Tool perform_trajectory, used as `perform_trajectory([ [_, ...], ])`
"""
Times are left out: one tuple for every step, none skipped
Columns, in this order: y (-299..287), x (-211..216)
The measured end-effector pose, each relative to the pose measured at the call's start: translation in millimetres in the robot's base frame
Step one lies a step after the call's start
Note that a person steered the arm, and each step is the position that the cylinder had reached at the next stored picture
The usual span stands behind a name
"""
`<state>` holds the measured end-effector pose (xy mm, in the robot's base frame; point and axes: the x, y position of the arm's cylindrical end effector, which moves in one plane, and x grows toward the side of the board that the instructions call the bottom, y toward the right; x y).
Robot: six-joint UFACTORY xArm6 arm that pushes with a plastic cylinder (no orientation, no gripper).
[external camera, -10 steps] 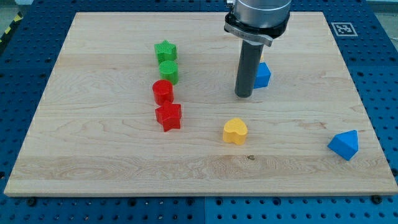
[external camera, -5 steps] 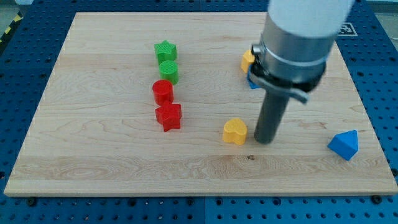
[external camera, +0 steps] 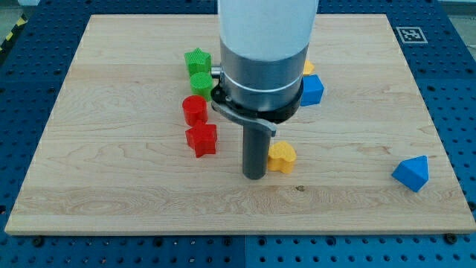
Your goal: Move the yellow heart to the blue cube
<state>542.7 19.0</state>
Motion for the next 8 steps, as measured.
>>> perform_trajectory([
  [18.2,-9.4],
  [41.7,-9.7],
  [49.4,-13.1],
  [48.6,-13.1],
  [48.6,-7.7],
  [48.6,5.7],
  [53.7,5.8],
  [63.4,5.8],
])
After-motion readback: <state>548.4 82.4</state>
